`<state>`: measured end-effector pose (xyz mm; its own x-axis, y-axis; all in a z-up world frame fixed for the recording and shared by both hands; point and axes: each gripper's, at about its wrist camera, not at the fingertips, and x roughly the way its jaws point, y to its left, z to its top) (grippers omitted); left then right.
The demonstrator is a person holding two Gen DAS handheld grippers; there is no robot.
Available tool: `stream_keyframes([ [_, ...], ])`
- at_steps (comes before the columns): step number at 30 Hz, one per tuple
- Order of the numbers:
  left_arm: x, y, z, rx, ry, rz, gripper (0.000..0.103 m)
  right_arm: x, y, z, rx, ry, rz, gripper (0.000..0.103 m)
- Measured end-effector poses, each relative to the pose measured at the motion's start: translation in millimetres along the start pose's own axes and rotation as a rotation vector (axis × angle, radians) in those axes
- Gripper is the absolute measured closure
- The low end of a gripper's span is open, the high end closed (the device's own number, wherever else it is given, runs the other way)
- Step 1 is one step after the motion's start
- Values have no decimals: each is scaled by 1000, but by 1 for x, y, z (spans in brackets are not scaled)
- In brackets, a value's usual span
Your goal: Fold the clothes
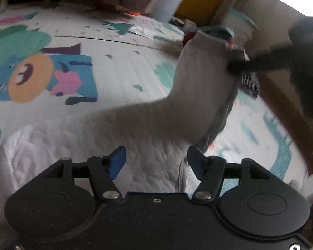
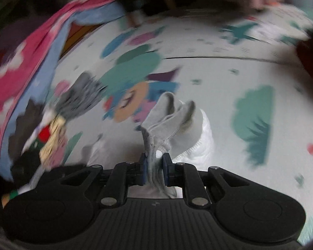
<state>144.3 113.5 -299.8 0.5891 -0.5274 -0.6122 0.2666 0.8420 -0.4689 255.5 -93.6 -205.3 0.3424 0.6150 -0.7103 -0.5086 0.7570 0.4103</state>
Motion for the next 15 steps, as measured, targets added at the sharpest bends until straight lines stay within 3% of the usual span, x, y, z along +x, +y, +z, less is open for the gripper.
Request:
stream_keyframes([
  [4,-16,48,16,-395,-43,-161,36,23,46,-3,-172,17,-35,85],
  [6,-21,61,26,-512,-67,-221,33,33,64,-9,-226,18,-66,86],
  [10,-25,52,58,-501,-84,-254,31,48,99,-27,-394,2,-166,86],
  [15,-10,20,81,-375,40,-104,31,65,146,-66,-697,-22,-273,86],
])
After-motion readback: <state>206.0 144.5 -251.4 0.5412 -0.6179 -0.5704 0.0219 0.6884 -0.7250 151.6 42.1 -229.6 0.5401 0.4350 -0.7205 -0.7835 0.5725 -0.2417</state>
